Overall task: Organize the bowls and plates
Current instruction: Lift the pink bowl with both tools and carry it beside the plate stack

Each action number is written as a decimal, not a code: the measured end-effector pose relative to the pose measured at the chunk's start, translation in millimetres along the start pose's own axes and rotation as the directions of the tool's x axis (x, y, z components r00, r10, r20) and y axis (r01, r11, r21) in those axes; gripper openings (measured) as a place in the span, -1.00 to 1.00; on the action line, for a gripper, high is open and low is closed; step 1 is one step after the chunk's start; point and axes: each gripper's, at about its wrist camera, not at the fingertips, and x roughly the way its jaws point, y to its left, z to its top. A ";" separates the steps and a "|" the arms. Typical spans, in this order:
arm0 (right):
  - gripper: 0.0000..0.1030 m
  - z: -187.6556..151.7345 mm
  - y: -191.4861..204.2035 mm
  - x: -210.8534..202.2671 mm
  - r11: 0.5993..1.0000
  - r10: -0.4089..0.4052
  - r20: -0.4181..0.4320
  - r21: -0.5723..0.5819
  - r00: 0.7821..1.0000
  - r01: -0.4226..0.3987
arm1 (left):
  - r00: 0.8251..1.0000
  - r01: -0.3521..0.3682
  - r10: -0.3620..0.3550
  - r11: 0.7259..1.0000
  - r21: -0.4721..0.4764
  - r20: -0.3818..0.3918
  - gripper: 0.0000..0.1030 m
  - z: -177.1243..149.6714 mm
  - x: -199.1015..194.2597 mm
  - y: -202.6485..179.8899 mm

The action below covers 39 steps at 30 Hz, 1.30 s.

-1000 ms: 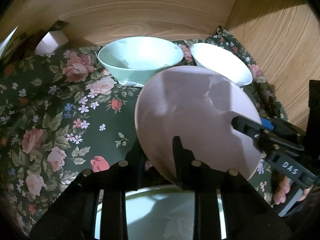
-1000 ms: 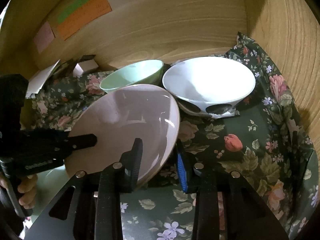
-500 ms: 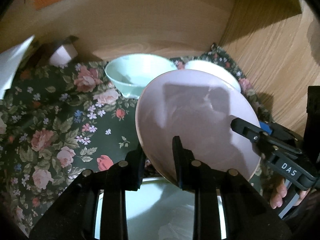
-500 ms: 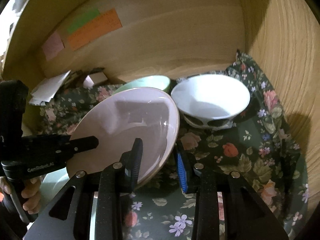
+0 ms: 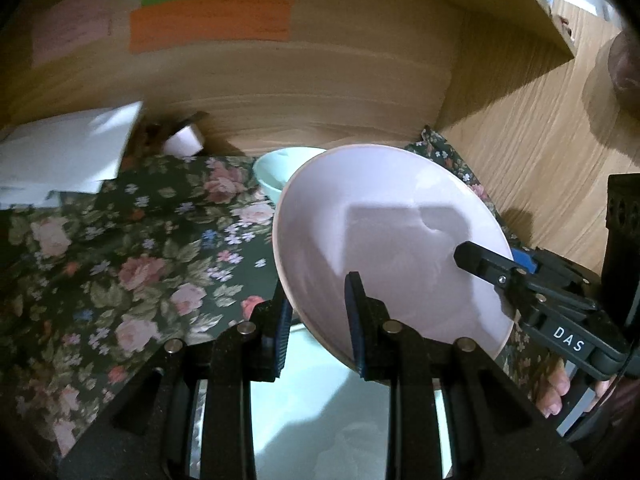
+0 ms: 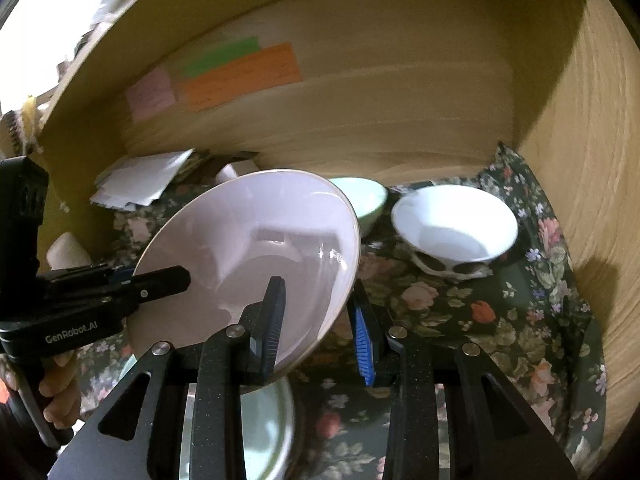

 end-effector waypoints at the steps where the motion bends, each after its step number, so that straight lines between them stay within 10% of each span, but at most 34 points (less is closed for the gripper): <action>1: -0.44 -0.3 4.7 -0.8 1.000 0.008 0.003 -0.008 1.000 -0.008 | 1.000 -0.006 0.006 1.000 -0.007 0.006 -0.50 -3.1 -6.5 4.1; 22: -0.44 -16.9 119.7 23.5 0.967 0.184 -0.073 -0.164 0.980 -0.194 | 0.984 -0.167 0.176 0.972 -0.162 0.038 -0.50 -76.3 -104.1 97.0; 39: -0.44 -28.9 172.9 81.2 0.937 0.208 -0.262 -0.222 0.943 -0.268 | 0.983 -0.172 0.184 0.937 -0.303 0.009 -0.50 -115.4 -107.7 164.0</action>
